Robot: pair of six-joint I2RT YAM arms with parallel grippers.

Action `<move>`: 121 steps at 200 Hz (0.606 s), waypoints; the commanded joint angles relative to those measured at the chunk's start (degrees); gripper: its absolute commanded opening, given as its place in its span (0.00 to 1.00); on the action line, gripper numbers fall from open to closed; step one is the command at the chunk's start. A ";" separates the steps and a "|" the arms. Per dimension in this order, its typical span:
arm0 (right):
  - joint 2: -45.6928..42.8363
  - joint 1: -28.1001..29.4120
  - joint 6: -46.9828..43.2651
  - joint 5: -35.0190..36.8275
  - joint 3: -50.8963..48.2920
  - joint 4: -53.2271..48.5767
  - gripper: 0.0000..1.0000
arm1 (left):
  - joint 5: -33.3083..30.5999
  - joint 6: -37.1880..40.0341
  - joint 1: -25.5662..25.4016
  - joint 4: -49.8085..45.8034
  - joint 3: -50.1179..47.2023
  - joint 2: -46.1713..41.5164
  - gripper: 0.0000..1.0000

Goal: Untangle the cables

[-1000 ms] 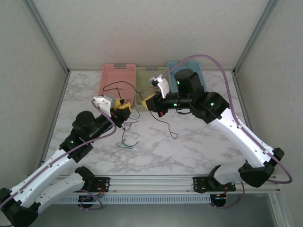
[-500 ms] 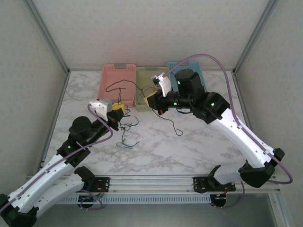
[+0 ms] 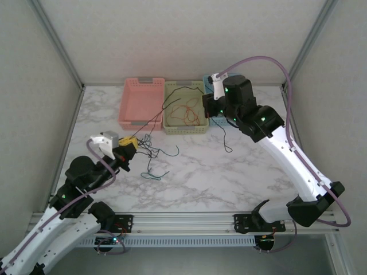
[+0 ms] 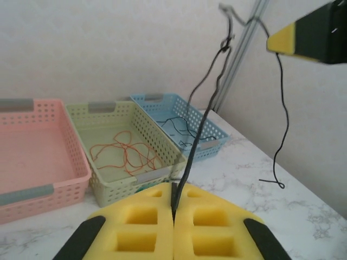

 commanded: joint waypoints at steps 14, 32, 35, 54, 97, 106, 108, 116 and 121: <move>-0.93 -4.67 5.33 -0.11 -5.18 4.16 0.00 | -1.83 -0.84 -0.28 -7.66 2.64 -1.04 0.00; -2.39 -4.75 5.63 -5.72 -7.60 7.64 0.00 | -1.82 -0.66 -0.29 -7.63 2.86 -0.81 0.00; -2.46 -4.68 5.74 -5.97 -7.82 7.81 0.00 | -1.82 -0.58 -0.28 -7.69 2.93 -0.92 0.00; -2.33 -4.88 5.02 -4.80 -7.71 6.13 0.00 | -2.47 -0.14 -0.28 -8.32 3.51 -1.28 0.00; -1.94 -5.84 5.61 -19.01 -8.54 5.37 0.00 | -3.11 0.24 -0.28 -8.97 3.69 -1.43 0.00; -2.09 -5.31 6.40 -24.40 -9.21 6.90 0.00 | -2.43 0.05 -0.28 -8.46 3.68 -0.60 0.00; -2.09 -5.14 6.47 -25.40 -9.21 7.18 0.00 | -2.28 0.04 -0.30 -8.25 3.75 -0.35 0.00; -1.86 -4.48 7.06 -29.19 -9.28 7.79 0.00 | -1.80 -0.11 -0.30 -7.52 3.77 0.44 0.00; -1.69 -3.93 7.31 -31.07 -9.14 7.98 0.00 | -1.65 -0.18 -0.27 -6.89 3.87 1.15 0.00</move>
